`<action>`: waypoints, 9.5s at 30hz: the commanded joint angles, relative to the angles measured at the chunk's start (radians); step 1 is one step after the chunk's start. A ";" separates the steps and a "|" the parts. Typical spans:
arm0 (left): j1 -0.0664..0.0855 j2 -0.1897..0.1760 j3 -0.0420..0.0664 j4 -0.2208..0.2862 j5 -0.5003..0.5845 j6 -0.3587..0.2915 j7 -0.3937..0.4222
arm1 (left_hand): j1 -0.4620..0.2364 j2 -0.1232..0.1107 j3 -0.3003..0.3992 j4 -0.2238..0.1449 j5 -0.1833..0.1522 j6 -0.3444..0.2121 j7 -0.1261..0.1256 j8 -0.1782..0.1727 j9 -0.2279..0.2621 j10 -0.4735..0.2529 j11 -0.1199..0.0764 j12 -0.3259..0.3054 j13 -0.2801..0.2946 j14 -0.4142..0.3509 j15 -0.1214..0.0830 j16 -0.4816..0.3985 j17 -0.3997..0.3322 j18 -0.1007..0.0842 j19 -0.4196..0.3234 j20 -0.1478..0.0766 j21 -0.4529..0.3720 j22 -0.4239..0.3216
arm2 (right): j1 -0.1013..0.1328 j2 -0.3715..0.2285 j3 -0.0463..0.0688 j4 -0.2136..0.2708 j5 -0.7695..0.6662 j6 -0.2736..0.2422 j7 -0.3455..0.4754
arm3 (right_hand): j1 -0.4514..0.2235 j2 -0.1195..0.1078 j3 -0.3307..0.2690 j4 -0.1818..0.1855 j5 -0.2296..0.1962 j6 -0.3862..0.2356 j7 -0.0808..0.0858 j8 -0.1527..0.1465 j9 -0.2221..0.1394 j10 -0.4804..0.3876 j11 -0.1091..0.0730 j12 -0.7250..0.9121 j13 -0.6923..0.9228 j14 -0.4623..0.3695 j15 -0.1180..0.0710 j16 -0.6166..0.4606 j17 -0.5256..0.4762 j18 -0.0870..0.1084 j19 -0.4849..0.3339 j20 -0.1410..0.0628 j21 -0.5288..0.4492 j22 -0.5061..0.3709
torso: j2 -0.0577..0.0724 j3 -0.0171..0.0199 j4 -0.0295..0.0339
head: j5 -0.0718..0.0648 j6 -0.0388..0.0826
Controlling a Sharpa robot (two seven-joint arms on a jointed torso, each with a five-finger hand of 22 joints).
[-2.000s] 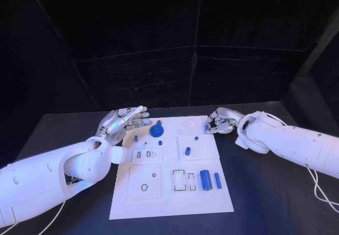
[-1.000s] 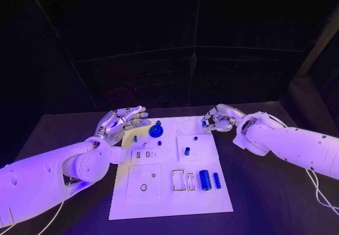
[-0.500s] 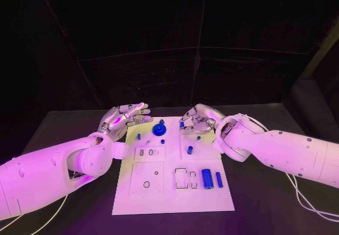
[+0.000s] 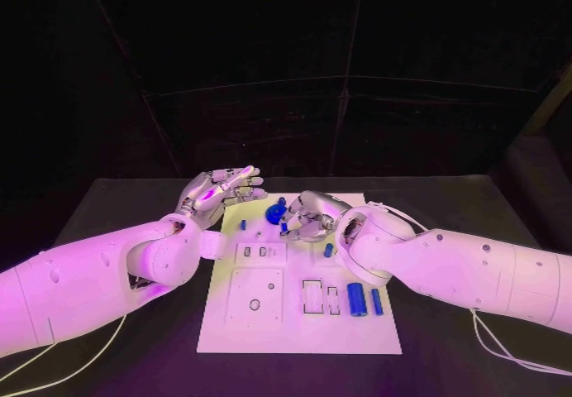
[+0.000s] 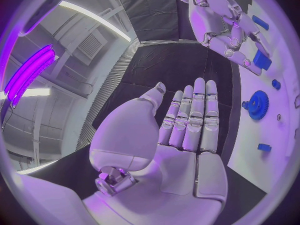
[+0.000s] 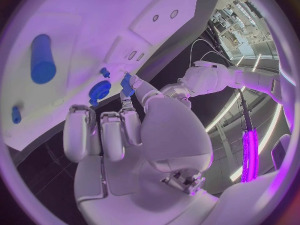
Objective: Assemble the parts on the task board
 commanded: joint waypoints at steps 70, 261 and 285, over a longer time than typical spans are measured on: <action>0.002 0.009 0.001 -0.007 -0.002 0.015 0.004 | -0.005 0.001 0.001 -0.008 0.002 0.007 0.003 -0.006 0.000 0.010 0.001 -0.004 -0.001 0.008 0.000 -0.008 0.002 0.007 0.008 0.002 -0.007 -0.002 | -0.059 0.113 -0.005 -0.080 -0.133 0.120 -0.085 | -0.035 -0.021 0.006 0.006 -0.001 -0.001 0.006 -0.009 0.000 -0.015 0.003 -0.014 0.055 0.078 -0.001 -0.010 0.122 -0.014 -0.002 -0.002 -0.011 -0.005 | 0.001 0.0021 -0.0022 | 0.045 -0.027; 0.196 0.291 -0.110 -0.243 -1.061 0.467 -1.160 | -0.106 -0.039 0.452 -0.105 0.024 -0.157 -0.155 0.618 0.454 0.181 -0.177 1.014 0.903 0.449 -0.192 1.370 1.428 -0.099 0.507 -0.199 1.066 1.084 | 0.092 -0.229 0.001 -0.033 0.270 0.008 0.255 | 0.016 -0.036 -0.279 0.090 0.205 -0.061 0.017 -0.003 0.002 -0.078 0.012 -0.095 -0.048 0.066 0.007 -0.050 0.065 0.002 -0.040 0.010 -0.061 -0.096 | -0.062 0.0207 -0.0173 | 0.073 -0.112; 0.155 0.213 -0.111 -0.156 -1.080 0.292 -1.122 | -0.127 -0.056 0.504 -0.120 0.023 -0.156 -0.160 0.637 0.466 0.184 -0.178 1.013 0.896 0.449 -0.196 1.370 1.428 -0.099 0.509 -0.200 1.067 1.087 | 0.092 -0.237 0.001 -0.036 0.270 0.010 0.256 | 0.014 -0.036 -0.280 0.092 0.207 -0.061 0.017 -0.003 0.002 -0.079 0.013 -0.096 -0.048 0.066 0.007 -0.050 0.065 0.003 -0.040 0.010 -0.061 -0.097 | -0.064 0.0194 -0.0115 | 0.084 -0.122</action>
